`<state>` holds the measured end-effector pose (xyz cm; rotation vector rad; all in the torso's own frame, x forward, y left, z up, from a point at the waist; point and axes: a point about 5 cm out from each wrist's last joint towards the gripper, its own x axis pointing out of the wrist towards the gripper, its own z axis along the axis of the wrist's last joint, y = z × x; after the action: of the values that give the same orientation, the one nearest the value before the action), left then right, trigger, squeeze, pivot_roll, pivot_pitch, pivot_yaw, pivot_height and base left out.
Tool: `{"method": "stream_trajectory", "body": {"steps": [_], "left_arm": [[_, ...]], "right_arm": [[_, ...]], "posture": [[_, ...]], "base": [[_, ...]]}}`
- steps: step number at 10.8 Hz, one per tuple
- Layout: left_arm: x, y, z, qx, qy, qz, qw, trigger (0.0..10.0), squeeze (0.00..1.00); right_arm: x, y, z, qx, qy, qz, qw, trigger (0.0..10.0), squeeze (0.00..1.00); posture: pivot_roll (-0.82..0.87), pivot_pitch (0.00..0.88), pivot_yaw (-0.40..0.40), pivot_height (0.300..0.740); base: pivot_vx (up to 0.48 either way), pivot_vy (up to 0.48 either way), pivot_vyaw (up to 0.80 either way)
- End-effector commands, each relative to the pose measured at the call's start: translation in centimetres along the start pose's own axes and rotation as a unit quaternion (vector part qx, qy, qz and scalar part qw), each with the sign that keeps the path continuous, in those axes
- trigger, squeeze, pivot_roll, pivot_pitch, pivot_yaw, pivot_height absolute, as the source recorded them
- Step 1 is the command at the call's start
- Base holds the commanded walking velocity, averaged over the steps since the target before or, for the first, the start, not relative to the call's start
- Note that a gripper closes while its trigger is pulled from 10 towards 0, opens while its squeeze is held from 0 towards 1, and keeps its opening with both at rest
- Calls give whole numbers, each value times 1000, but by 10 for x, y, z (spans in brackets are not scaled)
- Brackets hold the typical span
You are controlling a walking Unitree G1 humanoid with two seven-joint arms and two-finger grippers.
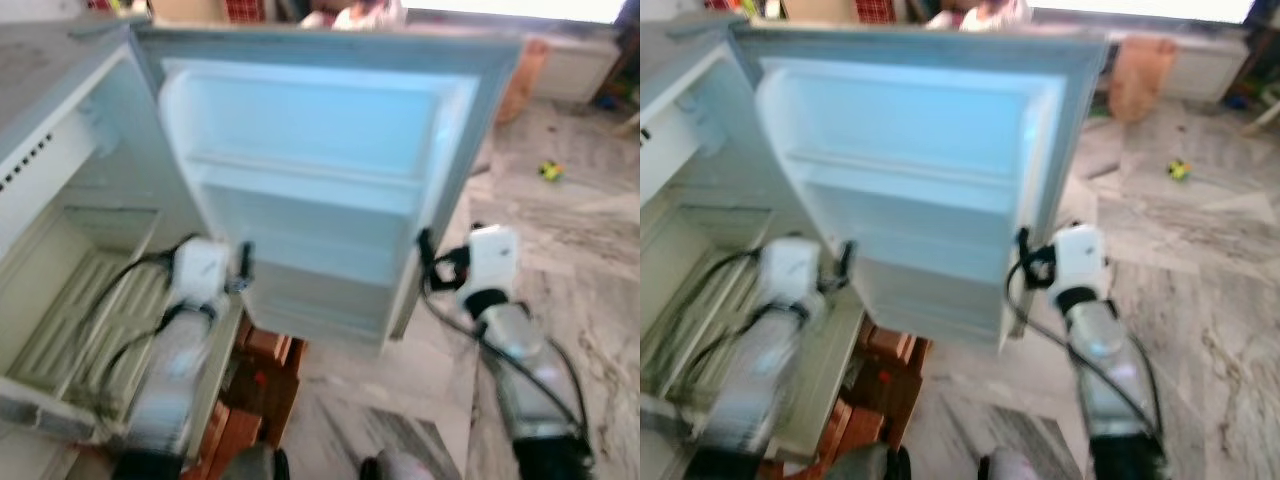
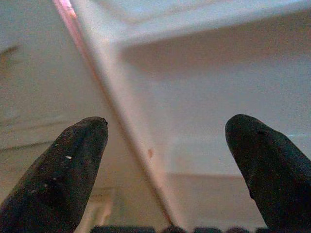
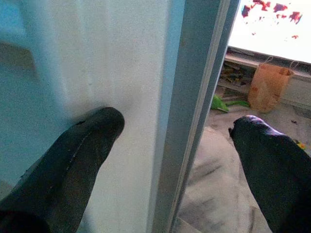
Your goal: Restocking fridge
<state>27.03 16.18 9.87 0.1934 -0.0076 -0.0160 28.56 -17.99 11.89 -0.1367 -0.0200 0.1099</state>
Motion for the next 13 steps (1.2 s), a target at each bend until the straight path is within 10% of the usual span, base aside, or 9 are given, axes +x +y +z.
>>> {"method": "stream_trajectory", "body": {"steps": [1,13], "left_arm": [[-9,13,-2,3,12,27,1000,10000,0],[20,-24,6,-20,25,-45,999,10000,0]], "right_arm": [[-3,-2,8,21,-27,-27,999,10000,0],[-3,15,2,28,-28,-36,999,10000,0]], "posture": [[84,66,39,740],[31,92,22,740]], "base": [[0,-247,0],[20,-428,0]]}}
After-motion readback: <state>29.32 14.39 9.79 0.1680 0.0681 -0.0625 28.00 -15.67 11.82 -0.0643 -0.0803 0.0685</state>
